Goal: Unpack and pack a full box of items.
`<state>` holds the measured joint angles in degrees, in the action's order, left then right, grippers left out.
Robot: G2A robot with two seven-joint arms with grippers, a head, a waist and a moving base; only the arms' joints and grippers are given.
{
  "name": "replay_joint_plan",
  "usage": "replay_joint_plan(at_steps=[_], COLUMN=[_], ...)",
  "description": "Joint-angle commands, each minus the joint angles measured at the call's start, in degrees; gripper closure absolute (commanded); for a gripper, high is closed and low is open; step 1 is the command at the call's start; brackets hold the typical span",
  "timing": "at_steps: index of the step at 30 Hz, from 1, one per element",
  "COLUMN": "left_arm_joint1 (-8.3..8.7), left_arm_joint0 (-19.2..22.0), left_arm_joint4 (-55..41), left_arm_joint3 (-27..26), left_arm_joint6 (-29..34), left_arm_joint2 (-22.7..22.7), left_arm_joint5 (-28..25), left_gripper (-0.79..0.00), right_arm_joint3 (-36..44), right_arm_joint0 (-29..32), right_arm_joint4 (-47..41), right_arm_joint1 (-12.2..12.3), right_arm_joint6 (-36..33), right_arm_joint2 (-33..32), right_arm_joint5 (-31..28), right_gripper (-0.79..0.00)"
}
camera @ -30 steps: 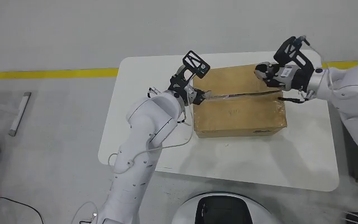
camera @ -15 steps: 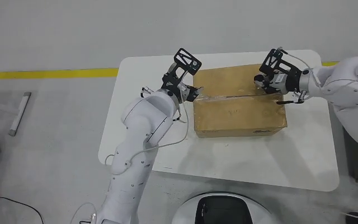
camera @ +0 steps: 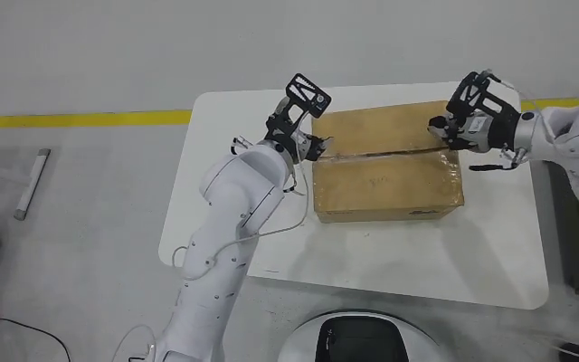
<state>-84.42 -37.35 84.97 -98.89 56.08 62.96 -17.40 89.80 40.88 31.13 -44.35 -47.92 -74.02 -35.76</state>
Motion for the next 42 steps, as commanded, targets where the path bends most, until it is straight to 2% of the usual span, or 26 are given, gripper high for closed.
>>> replay_joint_plan(at_steps=[1,2,3,5,6,8,11,12,14,15,16,17,18,20,24,27,30,33,42], left_arm_joint1=[0.08,0.1,0.14,0.27,0.36,0.47,0.62,0.65,0.73,0.72,0.72,0.72,0.73,0.72,0.72,0.72,0.72,0.72,0.72], left_arm_joint0=[-0.2,-0.4,-0.7,-1.2,-1.5,-2.7,-4.9,-5.7,-7.3,-8.0,-8.0,-8.0,-8.0,-8.0,-8.0,-8.0,-8.0,-8.0,-8.0], left_arm_joint4=[2.0,2.8,3.9,7.1,9.2,12.3,16.3,17.1,19.3,19.0,19.0,19.0,19.1,19.0,19.0,19.0,19.0,19.0,19.0], left_arm_joint3=[-0.4,-0.7,-0.9,-1.6,-2.1,-3.1,-4.8,-5.4,-6.5,-7.1,-7.1,-7.1,-7.1,-7.2,-7.1,-7.1,-7.1,-7.1,-7.1], left_arm_joint6=[-0.4,-0.8,-1.2,-2.1,-2.9,-4.9,-7.4,-8.2,-9.4,-9.7,-9.7,-9.7,-9.8,-9.8,-9.7,-9.7,-9.7,-9.7,-9.7], left_arm_joint2=[0.1,0.1,0.2,0.1,0.1,0.1,0.4,0.6,0.8,0.9,0.9,0.9,0.9,0.9,0.9,0.9,0.9,0.9,0.9], left_arm_joint5=[1.1,1.7,2.4,3.4,4.2,5.9,9.1,10.0,11.8,12.1,12.1,12.1,12.2,12.1,12.1,12.1,12.1,12.1,12.1], left_gripper=[-0.785,-0.785,-0.785,-0.785,-0.785,-0.785,-0.785,-0.785,-0.785,-0.785,-0.785,-0.785,-0.785,-0.785,-0.785,-0.785,-0.785,-0.784,-0.785], right_arm_joint3=[1.6,2.5,3.4,5.5,6.6,9.2,13.2,14.6,17.7,19.2,20.0,20.0,20.0,20.2,20.0,20.0,20.0,20.0,20.0], right_arm_joint0=[2.1,3.5,5.0,8.2,10.1,14.4,22.1,24.9,30.3,32.7,34.2,34.2,34.2,35.5,34.2,34.2,34.2,34.2,34.2], right_arm_joint4=[0.5,0.9,0.6,1.1,1.3,3.0,5.4,6.1,6.6,6.9,6.9,6.9,6.9,6.9,6.9,6.9,6.9,6.9,6.9], right_arm_joint1=[0.4,0.5,0.7,1.0,1.1,1.2,1.1,1.0,0.8,0.6,0.5,0.5,0.5,0.5,0.5,0.5,0.5,0.5,0.5], right_arm_joint6=[3.4,4.6,6.4,10.9,13.7,19.7,29.9,32.1,36.7,38.3,39.1,39.1,39.2,39.3,39.1,39.1,39.1,39.1,39.1], right_arm_joint2=[-2.7,-3.9,-5.2,-8.3,-10.1,-13.6,-19.3,-21.0,-24.3,-25.8,-26.7,-26.7,-26.6,-26.9,-26.7,-26.7,-26.7,-26.7,-26.7], right_arm_joint5=[1.2,1.8,2.5,4.2,5.2,7.1,11.4,12.9,15.8,17.0,17.7,17.7,17.7,17.9,17.7,17.7,17.7,17.7,17.7], right_gripper=[-0.058,-0.095,-0.077,-0.102,-0.191,-0.16,-0.203,-0.234,-0.219,-0.246,-0.785,-0.785,-0.269,-0.327,-0.552,-0.676,-0.752,-0.782,-0.784])
